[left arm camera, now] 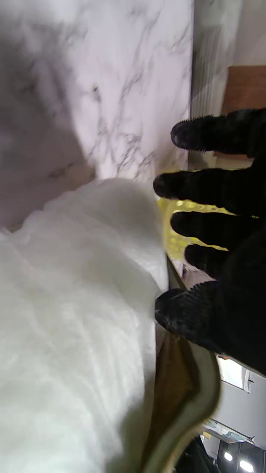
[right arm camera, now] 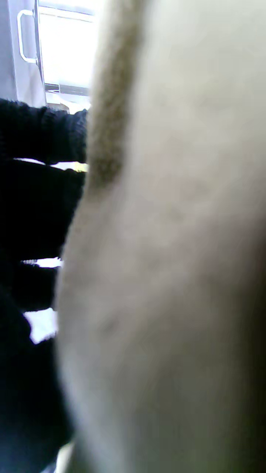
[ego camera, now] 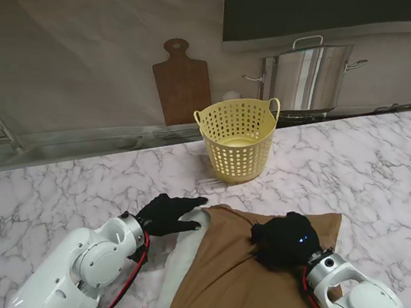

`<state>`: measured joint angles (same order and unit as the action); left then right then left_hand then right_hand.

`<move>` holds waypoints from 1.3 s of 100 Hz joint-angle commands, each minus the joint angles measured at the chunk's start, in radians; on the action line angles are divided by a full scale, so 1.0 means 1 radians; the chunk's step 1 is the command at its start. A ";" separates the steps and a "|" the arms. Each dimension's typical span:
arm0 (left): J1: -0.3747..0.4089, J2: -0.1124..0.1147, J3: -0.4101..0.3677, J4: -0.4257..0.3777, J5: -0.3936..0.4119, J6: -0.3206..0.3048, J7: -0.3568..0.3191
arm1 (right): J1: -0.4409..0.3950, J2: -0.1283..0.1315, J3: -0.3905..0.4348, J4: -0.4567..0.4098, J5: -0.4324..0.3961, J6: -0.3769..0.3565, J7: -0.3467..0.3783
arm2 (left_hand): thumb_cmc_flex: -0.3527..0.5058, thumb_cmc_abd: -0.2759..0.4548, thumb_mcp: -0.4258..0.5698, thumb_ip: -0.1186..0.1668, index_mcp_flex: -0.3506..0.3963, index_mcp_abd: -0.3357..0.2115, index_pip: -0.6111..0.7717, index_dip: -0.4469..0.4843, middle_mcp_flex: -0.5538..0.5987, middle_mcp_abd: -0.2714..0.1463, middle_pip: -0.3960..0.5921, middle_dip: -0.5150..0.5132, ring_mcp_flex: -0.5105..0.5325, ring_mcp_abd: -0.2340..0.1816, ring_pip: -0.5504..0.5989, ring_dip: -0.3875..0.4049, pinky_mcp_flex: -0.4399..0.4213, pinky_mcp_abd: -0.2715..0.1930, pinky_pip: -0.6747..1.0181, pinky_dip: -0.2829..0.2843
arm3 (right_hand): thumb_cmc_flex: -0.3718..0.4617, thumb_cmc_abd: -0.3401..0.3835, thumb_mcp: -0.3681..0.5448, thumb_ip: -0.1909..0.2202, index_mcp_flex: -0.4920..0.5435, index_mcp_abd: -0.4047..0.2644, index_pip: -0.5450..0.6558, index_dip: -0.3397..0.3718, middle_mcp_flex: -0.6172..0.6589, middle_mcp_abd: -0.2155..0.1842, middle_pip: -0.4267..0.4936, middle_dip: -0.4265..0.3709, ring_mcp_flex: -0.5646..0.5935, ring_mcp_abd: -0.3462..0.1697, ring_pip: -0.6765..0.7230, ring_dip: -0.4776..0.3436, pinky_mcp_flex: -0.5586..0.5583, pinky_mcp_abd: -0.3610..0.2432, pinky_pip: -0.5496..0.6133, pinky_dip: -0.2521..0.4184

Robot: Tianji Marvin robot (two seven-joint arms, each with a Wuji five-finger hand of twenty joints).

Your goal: Remove the pillowcase from the pillow and put it in the laundry basket

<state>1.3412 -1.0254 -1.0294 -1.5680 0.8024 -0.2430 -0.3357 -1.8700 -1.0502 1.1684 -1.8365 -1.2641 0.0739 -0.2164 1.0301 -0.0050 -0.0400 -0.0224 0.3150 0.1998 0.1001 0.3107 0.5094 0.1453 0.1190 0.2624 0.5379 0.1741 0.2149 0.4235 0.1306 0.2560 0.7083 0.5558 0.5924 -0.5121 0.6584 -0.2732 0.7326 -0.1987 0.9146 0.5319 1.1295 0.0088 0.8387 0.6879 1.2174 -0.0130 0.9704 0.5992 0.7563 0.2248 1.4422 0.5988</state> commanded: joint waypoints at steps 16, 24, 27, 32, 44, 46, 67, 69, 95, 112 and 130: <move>0.083 -0.008 -0.095 -0.071 0.073 -0.024 0.118 | 0.071 -0.010 -0.055 0.051 0.050 0.070 0.028 | 0.053 -0.071 0.019 0.001 0.162 -0.038 0.311 0.582 0.157 0.003 0.223 0.302 0.100 0.049 0.185 0.218 0.083 -0.025 0.237 0.103 | 0.232 0.049 0.171 0.107 0.041 0.032 0.042 0.004 0.024 -0.002 0.020 -0.034 0.104 -0.052 0.071 0.029 0.000 0.004 -0.003 -0.009; 0.103 -0.010 -0.124 -0.082 0.060 -0.052 0.130 | 0.100 -0.011 -0.079 0.062 0.061 0.080 0.032 | 0.084 -0.105 0.020 0.000 0.238 -0.097 0.439 0.605 0.243 -0.017 0.285 0.363 0.167 0.050 0.247 0.290 0.124 -0.021 0.314 0.127 | 0.233 0.050 0.170 0.107 0.041 0.035 0.042 0.002 0.024 -0.001 0.018 -0.037 0.102 -0.050 0.068 0.029 0.001 0.005 -0.005 -0.011; 0.108 -0.011 -0.130 -0.084 0.045 -0.061 0.128 | 0.109 -0.012 -0.086 0.066 0.065 0.083 0.034 | 0.087 -0.103 0.020 -0.001 0.265 -0.103 0.432 0.564 0.259 -0.019 0.283 0.359 0.176 0.054 0.248 0.292 0.131 -0.020 0.325 0.129 | 0.233 0.050 0.170 0.107 0.041 0.035 0.042 0.001 0.023 0.000 0.017 -0.038 0.102 -0.048 0.065 0.028 0.001 0.005 -0.005 -0.011; 0.114 -0.010 -0.137 -0.088 0.010 -0.073 0.116 | 0.123 -0.012 -0.097 0.073 0.071 0.085 0.034 | 0.096 -0.099 0.020 -0.001 0.341 -0.107 0.409 0.456 0.281 -0.020 0.231 0.306 0.175 0.066 0.203 0.254 0.123 -0.009 0.316 0.120 | 0.233 0.051 0.170 0.106 0.040 0.036 0.042 0.000 0.022 0.000 0.016 -0.040 0.102 -0.047 0.062 0.027 0.001 0.006 -0.007 -0.013; 0.098 0.010 -0.134 -0.093 0.004 -0.093 0.003 | 0.138 -0.012 -0.111 0.082 0.080 0.083 0.039 | 0.088 -0.091 0.017 -0.004 0.464 -0.138 0.318 0.235 0.221 -0.045 0.064 0.117 0.115 0.034 0.080 0.126 0.068 0.004 0.225 0.085 | 0.233 0.055 0.169 0.106 0.037 0.032 0.043 -0.002 0.021 -0.003 0.015 -0.044 0.103 -0.046 0.055 0.026 0.000 0.009 -0.012 -0.017; 0.092 0.011 -0.128 -0.088 0.011 -0.093 -0.002 | 0.138 -0.012 -0.112 0.082 0.080 0.081 0.039 | 0.092 -0.094 0.017 -0.005 0.450 -0.149 0.298 0.218 0.194 -0.050 0.041 0.093 0.104 0.033 0.069 0.116 0.062 0.003 0.213 0.082 | 0.232 0.056 0.168 0.105 0.036 0.033 0.043 -0.002 0.020 -0.003 0.015 -0.044 0.103 -0.046 0.054 0.026 0.000 0.009 -0.013 -0.017; 0.049 0.020 -0.054 -0.057 -0.035 -0.064 -0.069 | 0.136 -0.013 -0.111 0.082 0.083 0.074 0.033 | 0.061 -0.023 0.012 0.001 0.182 -0.203 -0.006 0.059 0.004 -0.009 -0.040 -0.011 0.024 0.046 0.023 0.073 0.017 0.009 0.130 0.077 | 0.230 0.063 0.165 0.106 0.030 0.025 0.044 -0.002 0.014 -0.006 0.016 -0.045 0.101 -0.045 0.044 0.025 -0.007 0.010 -0.019 -0.021; 0.046 0.021 -0.048 -0.056 -0.039 -0.065 -0.069 | 0.136 -0.013 -0.110 0.081 0.083 0.074 0.032 | 0.060 -0.024 0.012 0.001 0.171 -0.200 -0.015 0.051 0.001 -0.009 -0.041 -0.012 0.023 0.044 0.022 0.073 0.017 0.009 0.128 0.076 | 0.230 0.064 0.163 0.106 0.030 0.025 0.045 -0.001 0.013 -0.007 0.016 -0.045 0.102 -0.045 0.042 0.024 -0.008 0.010 -0.020 -0.022; 0.054 0.010 -0.047 -0.055 -0.024 -0.077 0.002 | 0.129 -0.014 -0.102 0.077 0.083 0.069 0.023 | 0.209 -0.006 0.023 0.007 -0.076 -0.242 -0.120 -0.135 -0.038 -0.031 -0.036 -0.014 0.039 0.025 0.037 0.081 0.028 -0.006 0.114 0.081 | 0.229 0.070 0.158 0.108 0.025 0.019 0.044 -0.002 0.009 -0.010 0.017 -0.046 0.102 -0.043 0.032 0.024 -0.016 0.010 -0.018 -0.021; 0.073 -0.004 -0.065 -0.042 -0.035 -0.107 0.082 | 0.130 -0.014 -0.104 0.078 0.086 0.071 0.029 | 0.157 0.010 0.003 0.003 -0.110 -0.260 -0.121 -0.165 -0.041 -0.037 -0.020 -0.004 0.038 0.016 0.046 0.093 0.023 -0.016 0.116 0.084 | 0.231 0.072 0.156 0.109 0.023 0.018 0.044 -0.004 0.007 -0.011 0.017 -0.046 0.102 -0.042 0.029 0.025 -0.018 0.010 -0.016 -0.020; 0.065 -0.002 -0.034 -0.018 -0.119 -0.116 0.045 | 0.133 -0.014 -0.107 0.081 0.090 0.073 0.027 | -0.077 -0.001 0.001 -0.003 -0.036 -0.259 -0.093 -0.122 -0.008 -0.035 -0.019 0.006 0.037 0.029 0.038 0.093 0.011 0.001 0.100 0.084 | 0.229 0.077 0.153 0.109 0.020 0.013 0.043 -0.005 0.004 -0.014 0.016 -0.046 0.101 -0.041 0.023 0.025 -0.022 0.010 -0.017 -0.020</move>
<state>1.4125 -1.0239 -1.0856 -1.5993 0.6460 -0.3494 -0.2825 -1.7316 -1.0628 1.0647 -1.7721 -1.1730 0.1428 -0.1952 0.9967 -0.0494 -0.0371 -0.0224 0.3030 -0.0105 0.0291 0.1860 0.4967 0.1200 0.0985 0.2573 0.5691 0.2085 0.2520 0.5066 0.1556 0.2527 0.7093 0.6395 0.6916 -0.4901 0.7023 -0.2697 0.7527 -0.1496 0.9260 0.5321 1.1297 0.0123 0.8391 0.6423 1.2428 -0.0080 0.9765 0.6092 0.7473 0.2245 1.4235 0.5876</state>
